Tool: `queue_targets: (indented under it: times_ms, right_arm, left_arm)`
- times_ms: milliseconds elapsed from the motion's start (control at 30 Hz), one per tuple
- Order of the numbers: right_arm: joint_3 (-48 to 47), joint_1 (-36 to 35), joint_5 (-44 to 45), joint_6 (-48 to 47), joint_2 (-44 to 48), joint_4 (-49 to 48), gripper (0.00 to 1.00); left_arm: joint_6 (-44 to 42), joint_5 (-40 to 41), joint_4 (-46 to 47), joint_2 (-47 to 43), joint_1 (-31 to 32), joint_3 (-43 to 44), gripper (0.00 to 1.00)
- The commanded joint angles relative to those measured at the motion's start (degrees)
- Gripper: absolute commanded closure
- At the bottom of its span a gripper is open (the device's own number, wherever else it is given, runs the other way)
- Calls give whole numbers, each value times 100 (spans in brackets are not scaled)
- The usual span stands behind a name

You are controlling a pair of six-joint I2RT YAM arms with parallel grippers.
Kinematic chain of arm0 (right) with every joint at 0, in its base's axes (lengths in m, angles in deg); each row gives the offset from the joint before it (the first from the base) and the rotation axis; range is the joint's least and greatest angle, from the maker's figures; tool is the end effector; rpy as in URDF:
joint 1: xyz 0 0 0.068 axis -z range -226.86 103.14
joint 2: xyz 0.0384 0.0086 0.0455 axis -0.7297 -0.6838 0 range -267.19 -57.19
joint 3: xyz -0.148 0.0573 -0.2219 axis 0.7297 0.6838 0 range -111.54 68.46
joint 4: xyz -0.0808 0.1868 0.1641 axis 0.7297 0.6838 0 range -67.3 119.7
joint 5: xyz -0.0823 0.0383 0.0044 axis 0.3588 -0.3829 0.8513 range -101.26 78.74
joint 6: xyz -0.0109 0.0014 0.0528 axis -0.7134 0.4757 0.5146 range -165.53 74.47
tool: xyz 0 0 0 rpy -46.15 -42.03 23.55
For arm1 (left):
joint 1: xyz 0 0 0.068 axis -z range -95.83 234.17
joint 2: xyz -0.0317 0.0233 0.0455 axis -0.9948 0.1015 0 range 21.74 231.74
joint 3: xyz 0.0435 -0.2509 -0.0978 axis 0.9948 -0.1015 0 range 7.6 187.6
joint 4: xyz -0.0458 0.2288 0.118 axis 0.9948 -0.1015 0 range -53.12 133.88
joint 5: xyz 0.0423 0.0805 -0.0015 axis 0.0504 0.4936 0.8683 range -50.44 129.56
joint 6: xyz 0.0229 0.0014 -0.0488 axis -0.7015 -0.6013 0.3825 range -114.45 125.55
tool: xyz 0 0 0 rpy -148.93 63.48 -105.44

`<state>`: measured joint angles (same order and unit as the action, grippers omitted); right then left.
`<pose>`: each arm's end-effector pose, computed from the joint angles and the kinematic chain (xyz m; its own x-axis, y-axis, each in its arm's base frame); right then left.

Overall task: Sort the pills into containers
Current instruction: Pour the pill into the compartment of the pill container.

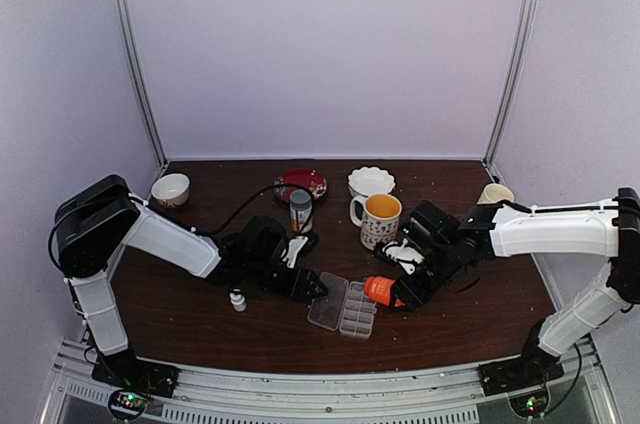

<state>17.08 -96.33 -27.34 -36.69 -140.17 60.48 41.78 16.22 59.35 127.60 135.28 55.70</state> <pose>0.1653 0.2085 0.1969 -0.7229 -0.6185 -0.3082 -0.6909 0.6530 0.3103 0.2104 -0.2831 0.1204 -0.8719 0.2165 -0.4392 0.4752 0.5906 -0.6522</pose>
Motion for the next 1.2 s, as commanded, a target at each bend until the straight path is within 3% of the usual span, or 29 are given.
queue_targets:
  times_ms: [0, 133, 667, 767, 867, 1000, 1167]
  right_arm:
    - [-207, 29, -35, -75, -20, 91, 83]
    - [-263, 34, 266, -45, -38, 169, 84]
    - [-245, 34, 56, 46, 35, -7, 87]
    - [-373, 34, 234, 1, -99, 307, 87]
    - [-234, 37, -125, 60, 111, -42, 89]
    - [-410, 36, 316, 87, 47, 300, 89]
    - [-294, 34, 138, 142, 24, 45, 88]
  left_arm:
    - [-133, 19, 287, 117, 30, -31, 54]
    - [-136, 38, 269, 123, 30, -24, 55]
    - [-134, -53, 529, 134, 26, -136, 56]
    - [-125, -55, 548, 136, 30, -144, 56]
    - [-125, -47, 546, 136, 30, -144, 56]
    - [-121, -32, 554, 136, 30, -146, 56]
    - [-118, -31, 556, 136, 39, -158, 56]
